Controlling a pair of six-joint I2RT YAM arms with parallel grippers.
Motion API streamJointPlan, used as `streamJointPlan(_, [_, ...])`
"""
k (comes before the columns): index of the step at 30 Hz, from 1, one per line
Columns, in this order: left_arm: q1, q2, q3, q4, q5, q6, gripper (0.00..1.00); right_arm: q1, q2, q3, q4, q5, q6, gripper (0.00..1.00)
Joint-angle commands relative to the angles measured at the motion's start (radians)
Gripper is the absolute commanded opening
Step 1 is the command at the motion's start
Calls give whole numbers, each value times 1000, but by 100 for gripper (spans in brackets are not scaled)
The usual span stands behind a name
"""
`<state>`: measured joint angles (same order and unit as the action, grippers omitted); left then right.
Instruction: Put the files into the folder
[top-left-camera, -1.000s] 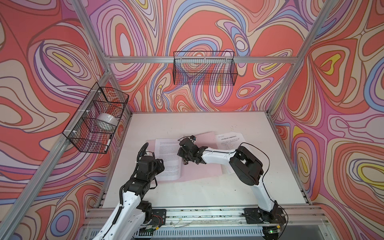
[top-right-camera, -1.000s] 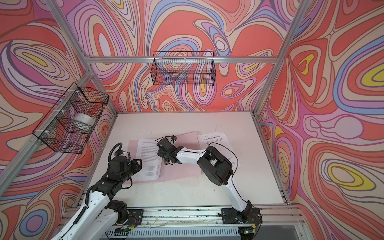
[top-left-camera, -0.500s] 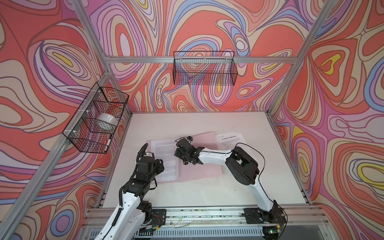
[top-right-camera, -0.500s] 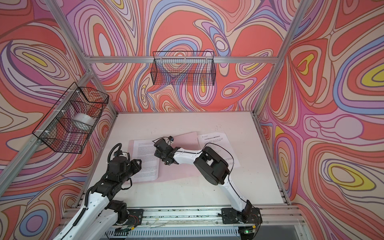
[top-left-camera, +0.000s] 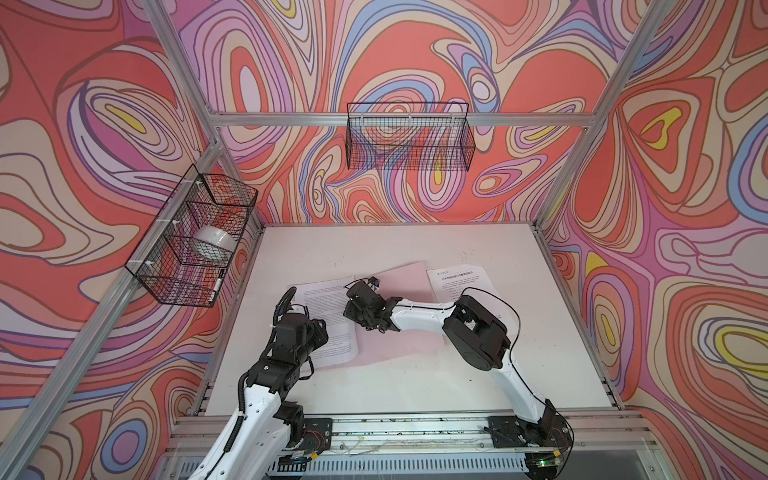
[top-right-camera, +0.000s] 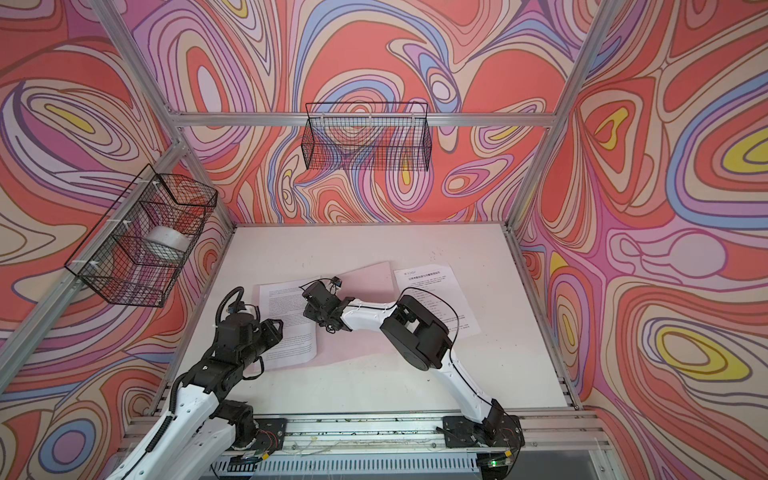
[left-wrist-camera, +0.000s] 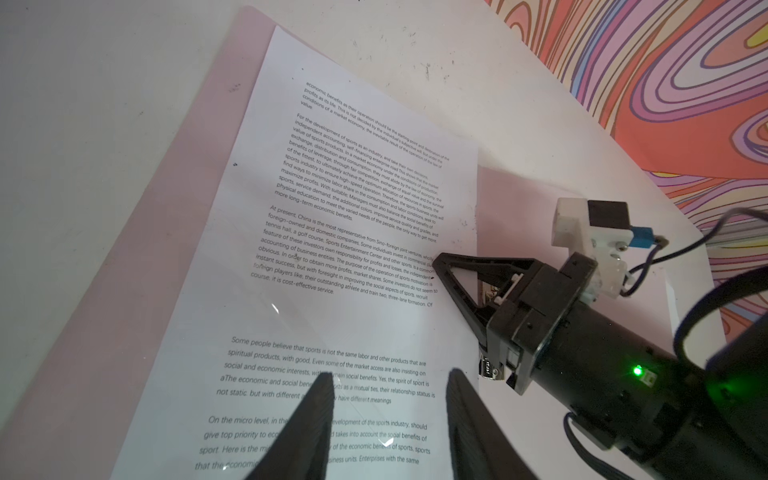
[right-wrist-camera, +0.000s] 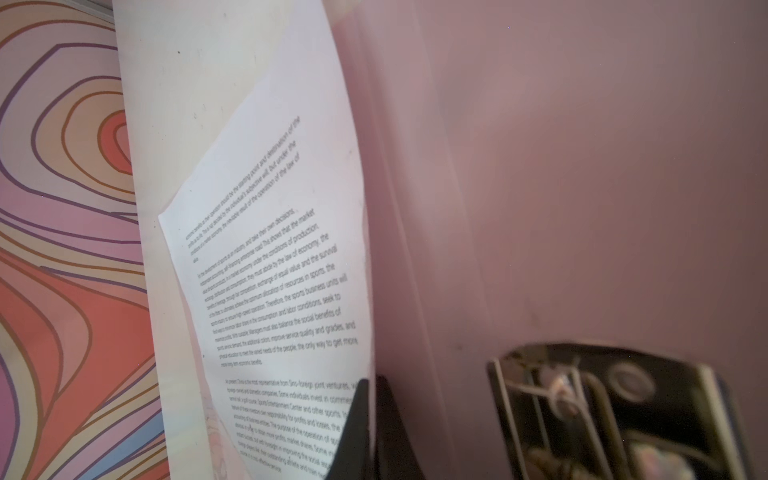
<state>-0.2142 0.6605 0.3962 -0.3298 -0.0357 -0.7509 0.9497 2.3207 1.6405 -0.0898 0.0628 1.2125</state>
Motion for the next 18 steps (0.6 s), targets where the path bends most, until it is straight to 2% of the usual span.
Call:
streamJointPlan(1, [9, -10, -17, -29, -23, 15, 46, -1, 0, -22, -3, 4, -1, 0])
streamJointPlan(3, [9, -6, -17, -23, -30, 13, 47, -17, -10, -50, 21, -21, -6, 0])
streamJointPlan(6, [11, 13, -16, -5, -42, 15, 50, -44, -27, -85, 28, -41, -21, 20])
streamJointPlan(8, [11, 34, -11, 26, -54, 21, 50, -64, -48, -116, 37, -41, -39, 27])
streamJointPlan(13, [25, 115, 18, 118, -137, 64, 51, -131, -82, -156, 61, -69, -85, 27])
streamJointPlan(18, [110, 230, 39, 219, -114, 96, 52, -177, -57, -121, 47, -138, -146, 27])
